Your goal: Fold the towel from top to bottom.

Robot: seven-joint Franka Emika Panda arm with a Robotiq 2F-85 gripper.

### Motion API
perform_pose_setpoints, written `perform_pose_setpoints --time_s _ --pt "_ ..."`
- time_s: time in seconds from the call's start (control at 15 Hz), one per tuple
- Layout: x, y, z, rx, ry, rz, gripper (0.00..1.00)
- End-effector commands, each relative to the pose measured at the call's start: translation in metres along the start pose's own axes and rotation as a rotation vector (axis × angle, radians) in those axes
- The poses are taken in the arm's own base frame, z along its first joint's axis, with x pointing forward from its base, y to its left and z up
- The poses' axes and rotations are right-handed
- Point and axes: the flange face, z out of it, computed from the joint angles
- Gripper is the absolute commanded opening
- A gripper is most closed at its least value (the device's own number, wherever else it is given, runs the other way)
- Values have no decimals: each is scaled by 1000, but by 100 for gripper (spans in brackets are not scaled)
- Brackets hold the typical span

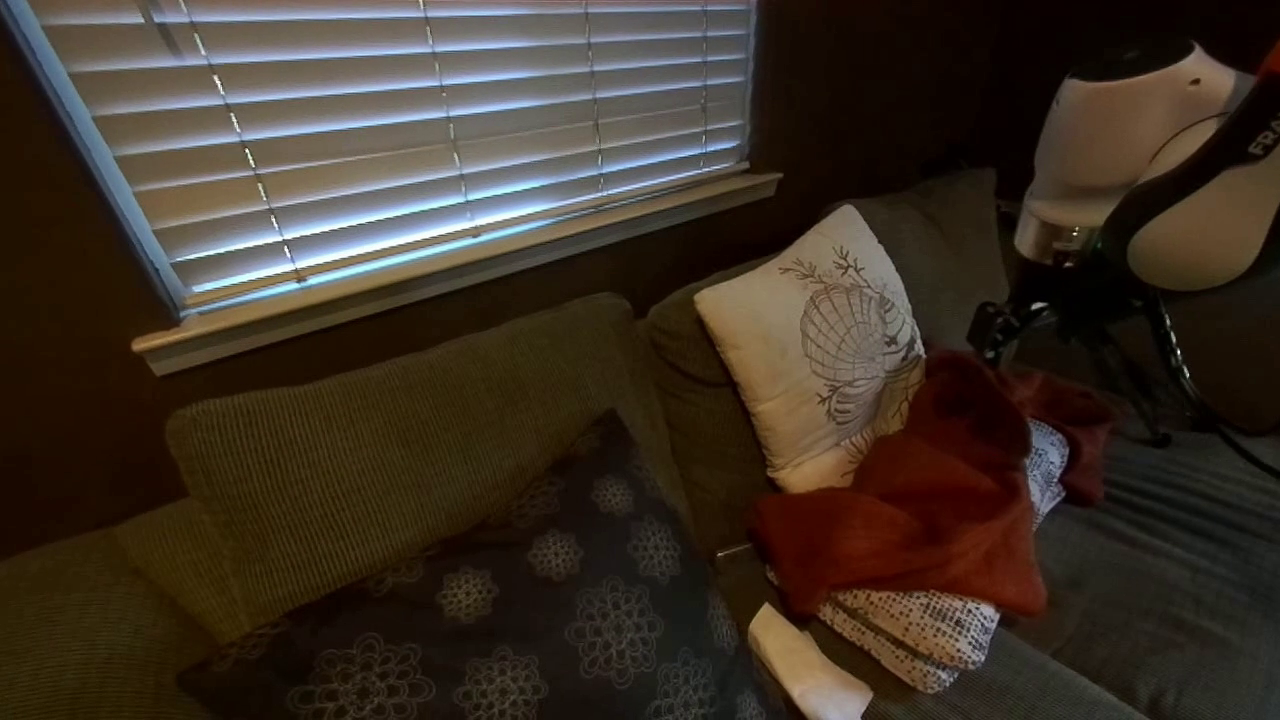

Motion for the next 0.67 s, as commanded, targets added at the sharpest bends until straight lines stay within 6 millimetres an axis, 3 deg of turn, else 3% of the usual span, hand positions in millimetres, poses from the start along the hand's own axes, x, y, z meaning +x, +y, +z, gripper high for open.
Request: perform_pose_setpoints --time_s 0.0,0.6 --pt "-14 5 -24 69 1 -72 100" --pt "-29 6 -46 126 -12 -100 100"
